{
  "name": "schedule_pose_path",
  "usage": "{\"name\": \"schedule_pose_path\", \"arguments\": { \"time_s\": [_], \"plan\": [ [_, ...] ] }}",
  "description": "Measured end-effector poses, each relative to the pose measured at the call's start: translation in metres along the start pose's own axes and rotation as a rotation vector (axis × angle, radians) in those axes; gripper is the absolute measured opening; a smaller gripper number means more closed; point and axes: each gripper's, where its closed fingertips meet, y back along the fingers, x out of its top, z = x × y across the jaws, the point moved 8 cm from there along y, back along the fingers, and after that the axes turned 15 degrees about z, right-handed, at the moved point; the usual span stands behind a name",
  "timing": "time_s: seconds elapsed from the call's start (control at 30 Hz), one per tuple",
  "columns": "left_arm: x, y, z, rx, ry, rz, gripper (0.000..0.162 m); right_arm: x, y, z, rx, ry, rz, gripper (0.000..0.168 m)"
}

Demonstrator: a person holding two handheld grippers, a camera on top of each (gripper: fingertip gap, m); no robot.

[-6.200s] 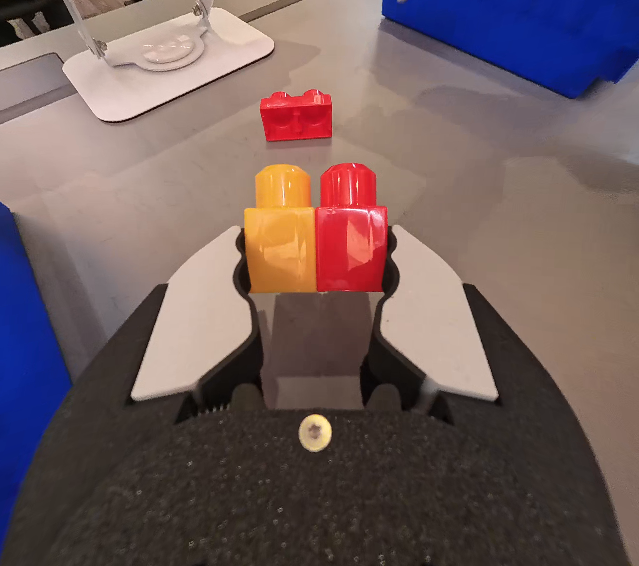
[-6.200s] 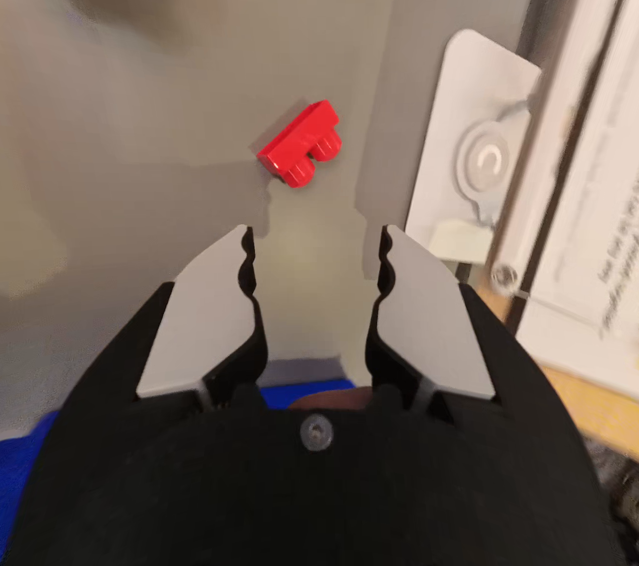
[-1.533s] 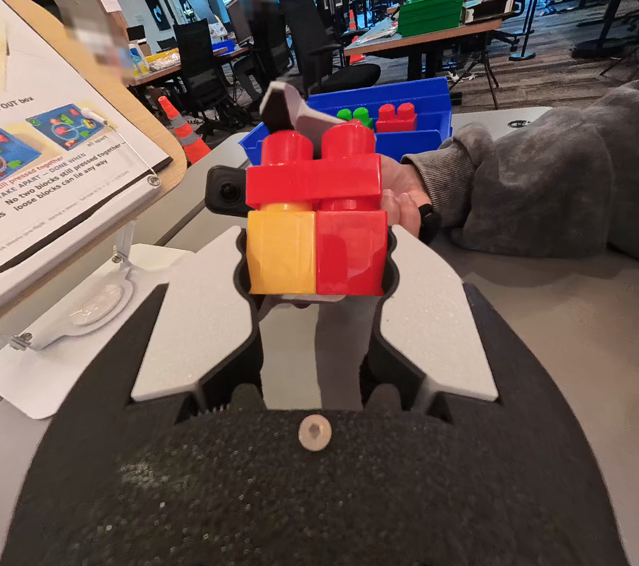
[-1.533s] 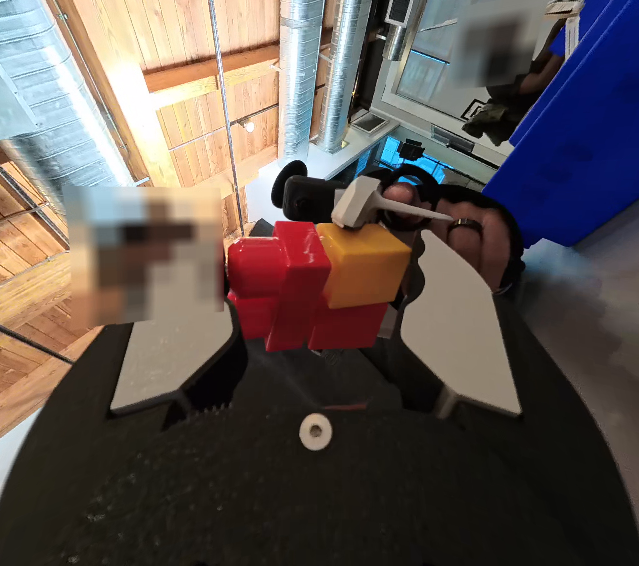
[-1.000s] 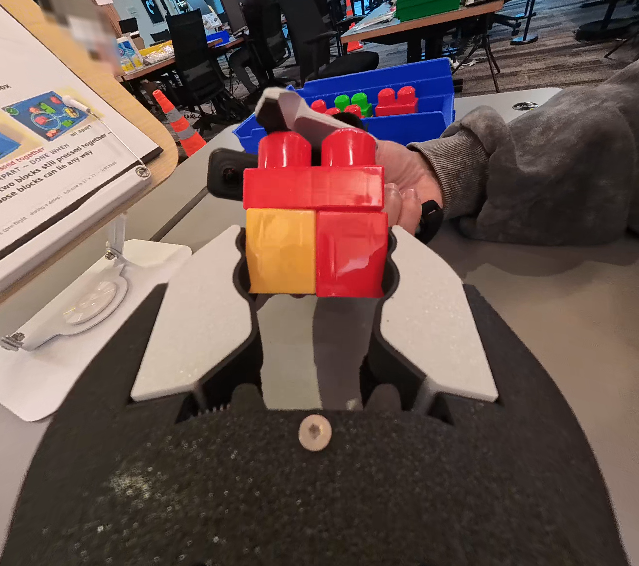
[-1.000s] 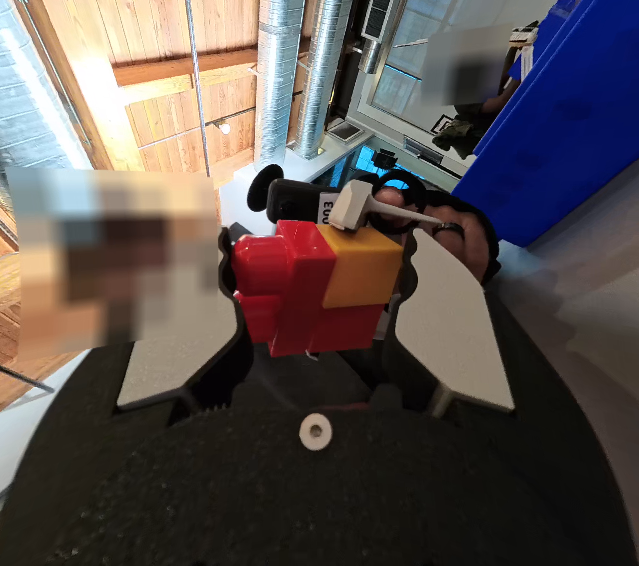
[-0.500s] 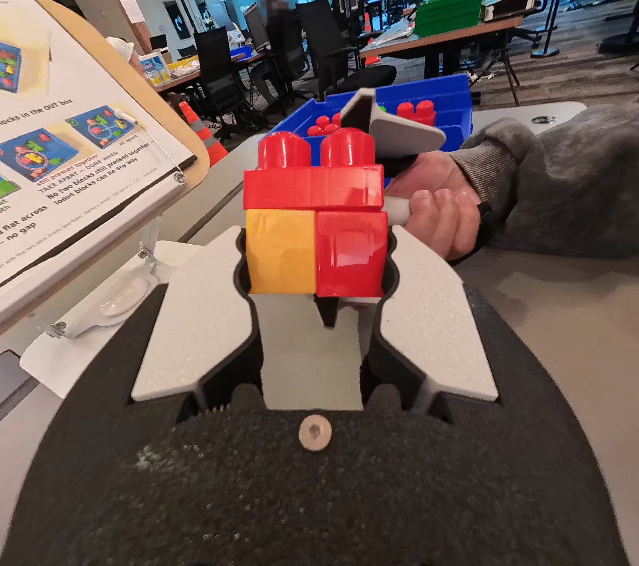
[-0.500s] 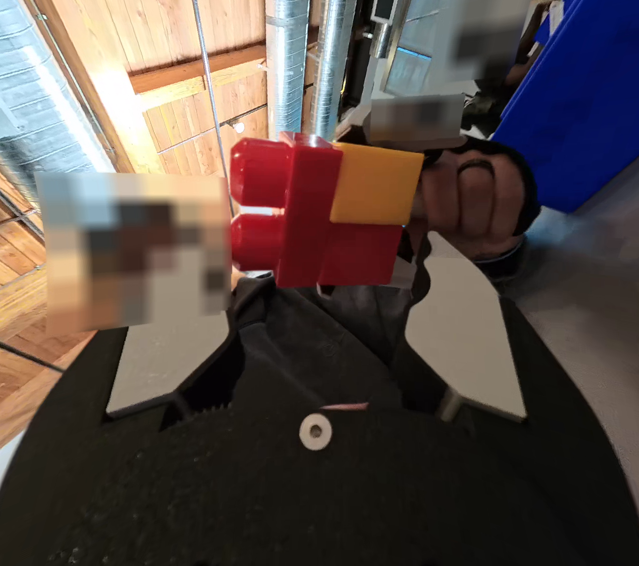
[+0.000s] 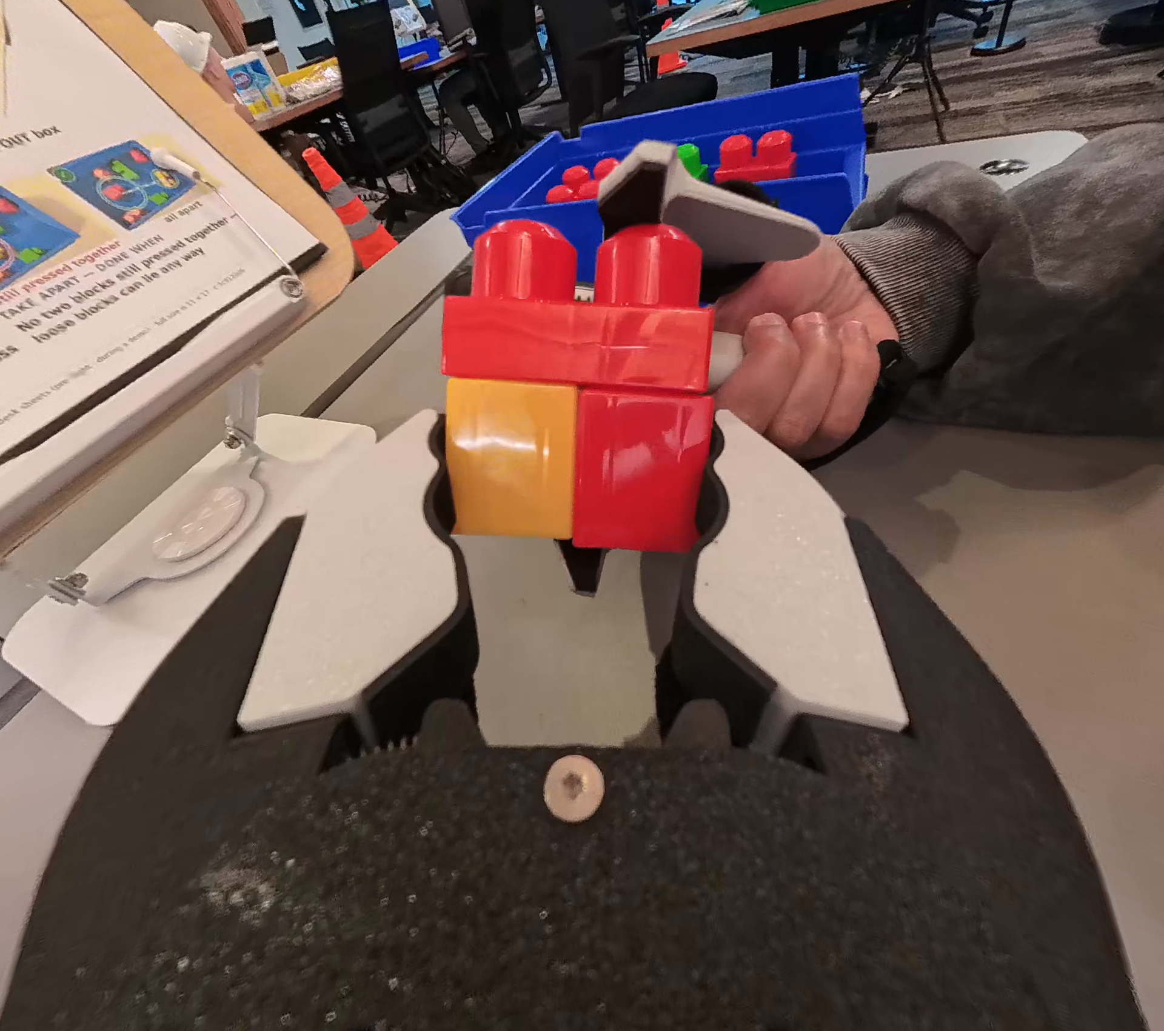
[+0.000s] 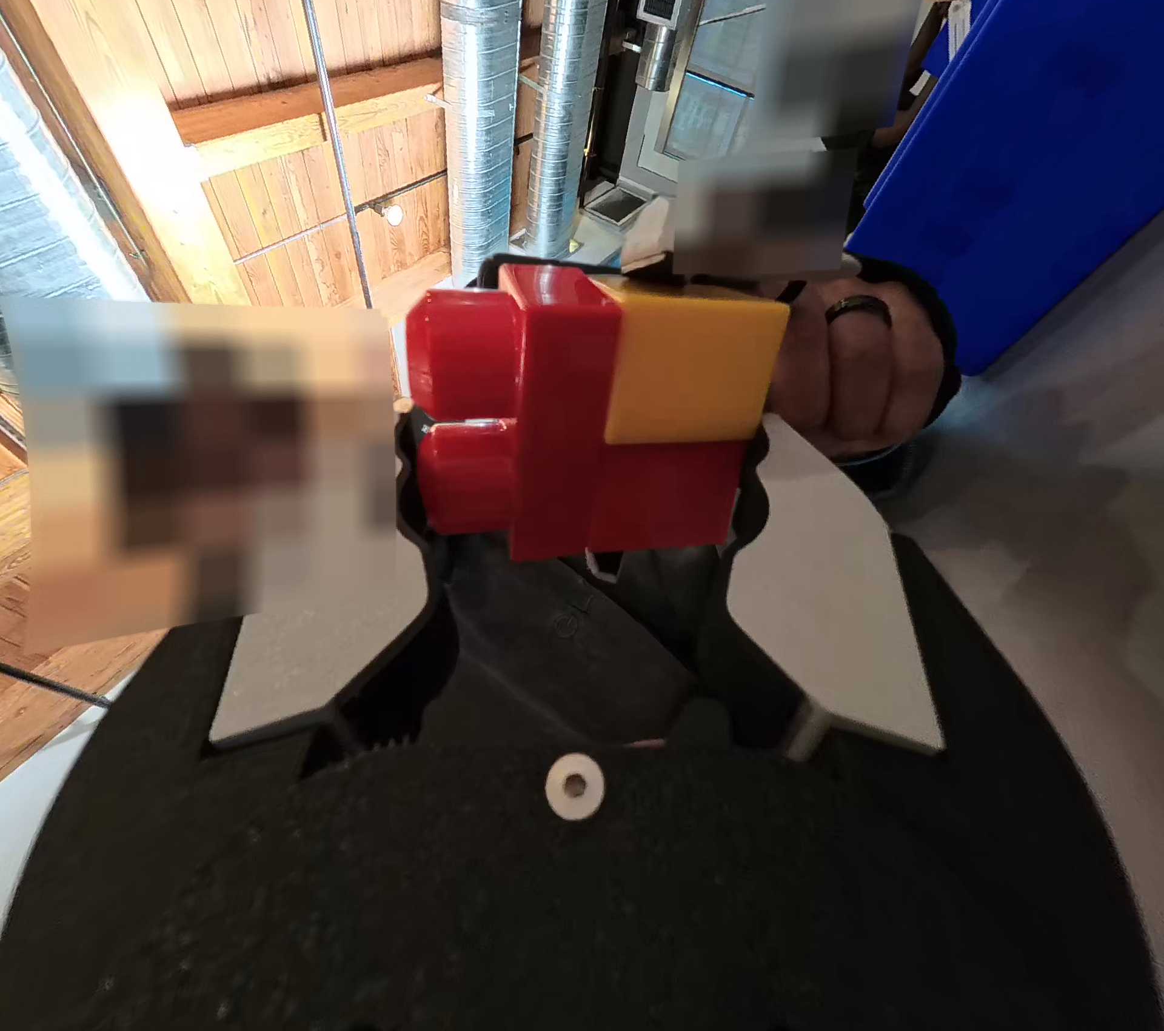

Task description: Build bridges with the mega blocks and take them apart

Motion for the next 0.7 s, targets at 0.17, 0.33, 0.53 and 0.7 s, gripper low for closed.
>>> {"name": "schedule_pose_path", "arguments": {
  "time_s": [0.17,0.33,0.53,0.7],
  "plan": [
    [-0.0017,0.0004,0.0004,-0.041,0.055,-0.003,0.076,-0.003,0.0013,0.0007,-0.01,-0.023,-0.036,0.099],
    [0.0005,0.0007,0.0021,-0.062,0.067,0.008,0.077,-0.005,0.0009,-0.0005,0.012,-0.028,-0.064,0.098],
    [-0.0012,0.0,0.0021,-0.067,0.088,-0.003,0.076,-0.0045,0.0026,0.0017,0.01,-0.055,-0.065,0.097],
    [0.003,0.0003,0.0024,-0.02,0.01,-0.011,0.075,-0.0013,0.0013,-0.0004,0.043,-0.024,-0.003,0.097]
  ]
}}
